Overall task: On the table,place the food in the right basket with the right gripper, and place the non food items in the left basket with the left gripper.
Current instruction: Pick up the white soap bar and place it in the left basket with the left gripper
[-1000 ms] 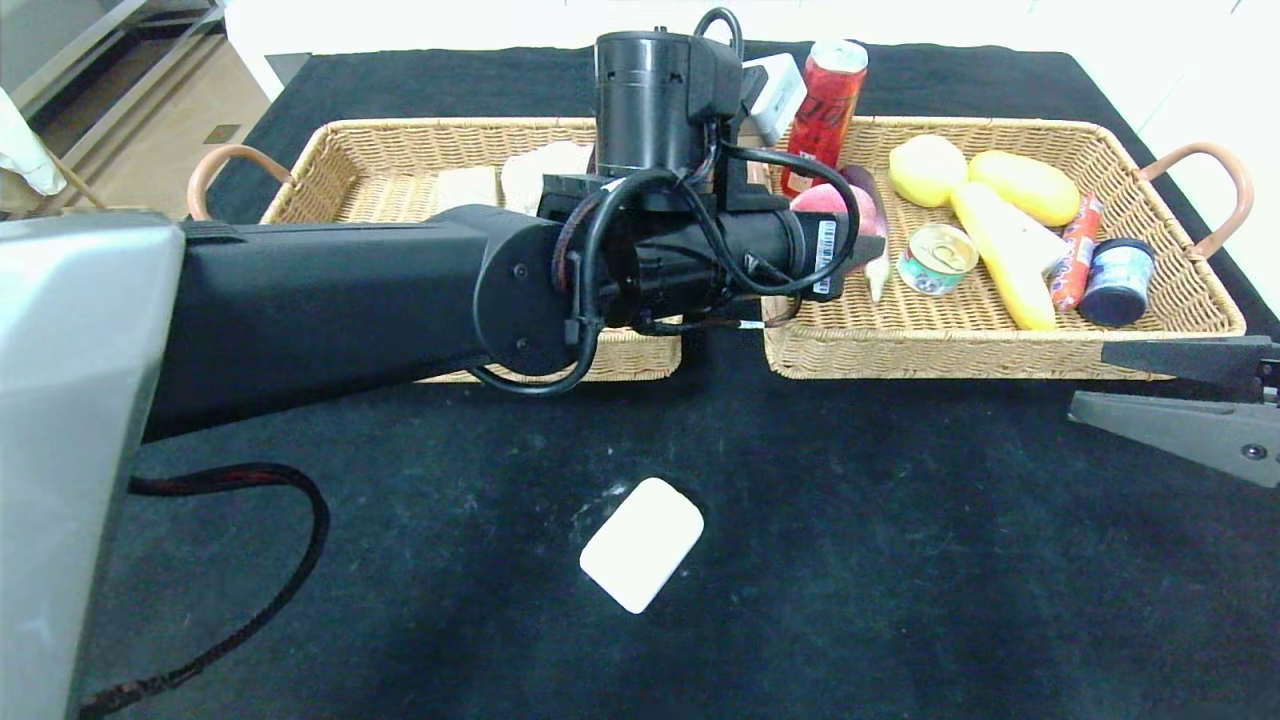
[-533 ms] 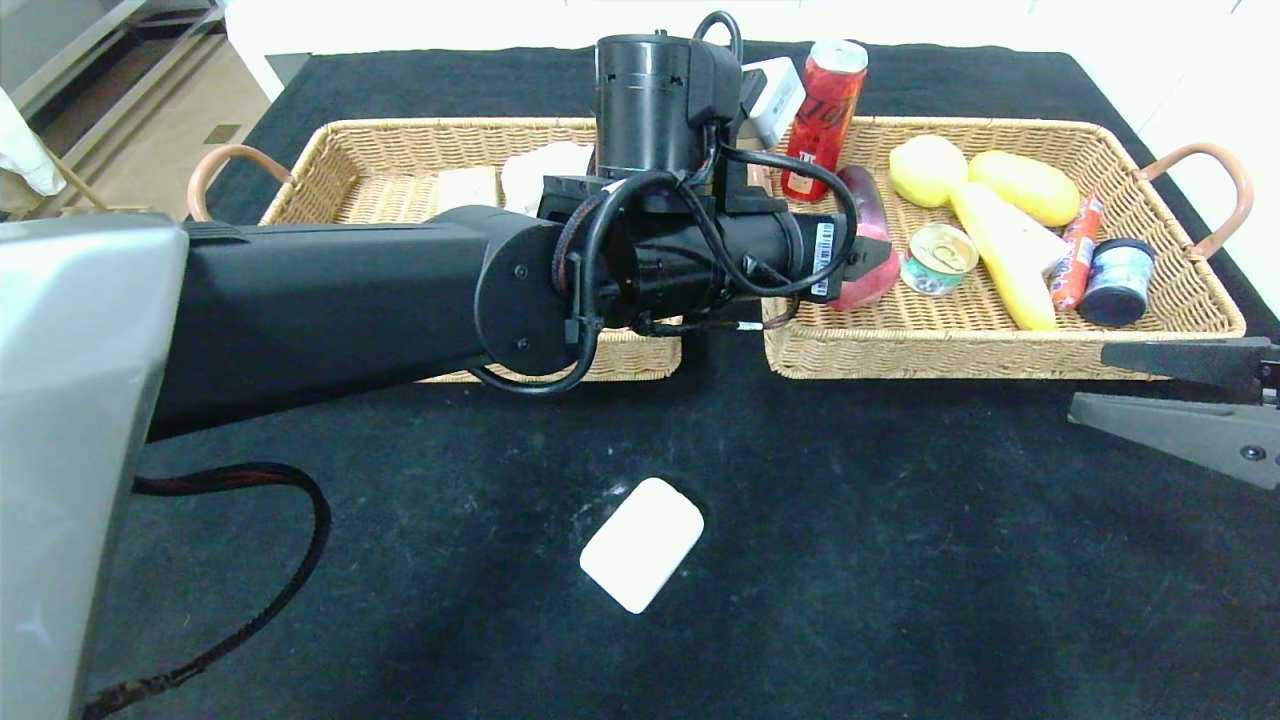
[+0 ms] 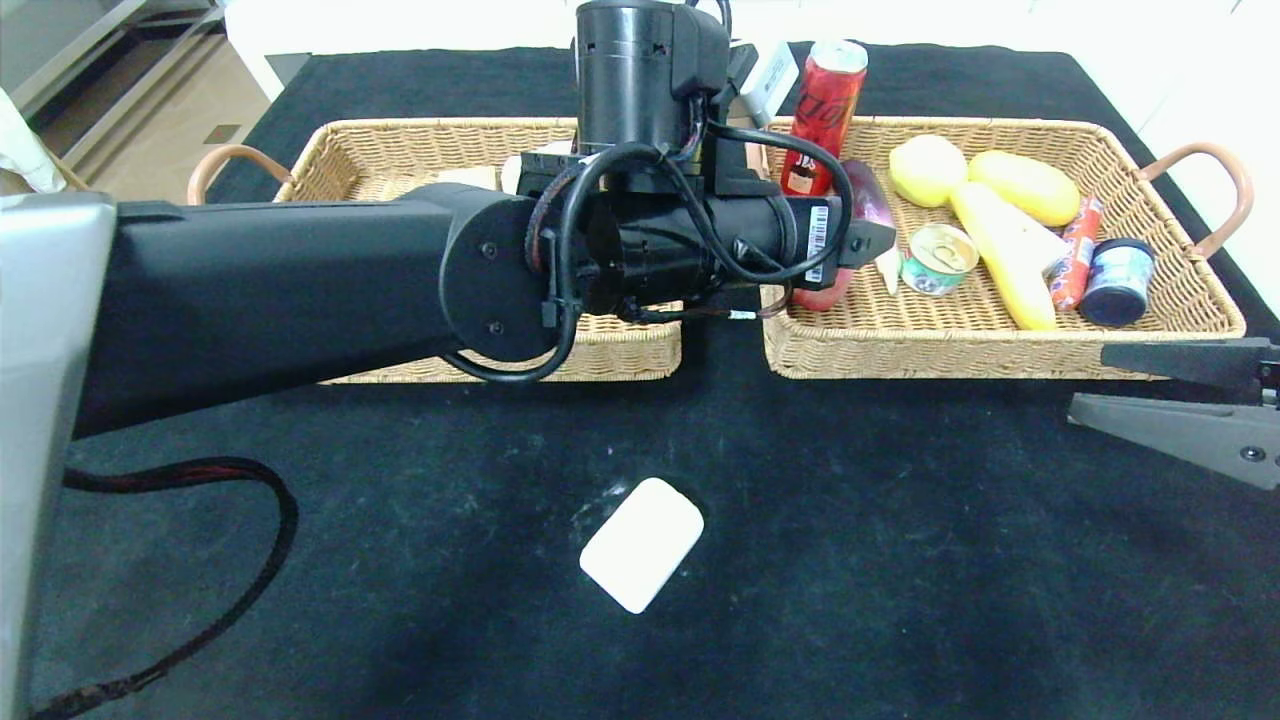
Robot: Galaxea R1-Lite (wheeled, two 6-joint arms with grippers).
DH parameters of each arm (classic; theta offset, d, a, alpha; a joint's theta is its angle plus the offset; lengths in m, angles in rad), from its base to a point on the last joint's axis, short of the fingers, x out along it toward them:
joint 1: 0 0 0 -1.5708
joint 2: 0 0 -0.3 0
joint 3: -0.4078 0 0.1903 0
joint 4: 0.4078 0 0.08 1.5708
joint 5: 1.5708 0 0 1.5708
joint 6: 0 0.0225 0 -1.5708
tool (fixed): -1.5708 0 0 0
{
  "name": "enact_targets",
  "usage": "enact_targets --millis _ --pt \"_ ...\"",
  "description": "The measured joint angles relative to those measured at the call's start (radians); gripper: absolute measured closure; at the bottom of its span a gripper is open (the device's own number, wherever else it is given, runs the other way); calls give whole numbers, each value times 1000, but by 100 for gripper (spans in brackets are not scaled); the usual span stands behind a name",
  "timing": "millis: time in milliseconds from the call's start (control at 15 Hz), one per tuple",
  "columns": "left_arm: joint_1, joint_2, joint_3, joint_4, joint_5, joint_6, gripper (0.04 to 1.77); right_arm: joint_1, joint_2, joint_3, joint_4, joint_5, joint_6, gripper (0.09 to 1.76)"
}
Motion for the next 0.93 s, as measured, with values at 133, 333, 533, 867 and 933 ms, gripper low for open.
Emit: enact_targets --millis 133,333,533,867,933 --pt "-1 -30 5 56 1 1 17 0 0 0 0 0 1 14" --pt "-3 -78 8 164 23 16 15 1 1 1 0 0 0 14" --pt "-4 -126 11 263 91 36 13 2 1 1 0 -1 0 14" --pt "-4 -220 69 441 172 46 11 4 2 4 1 0 -1 14" --pt "-6 -235 96 454 185 49 11 5 2 4 1 0 0 14"
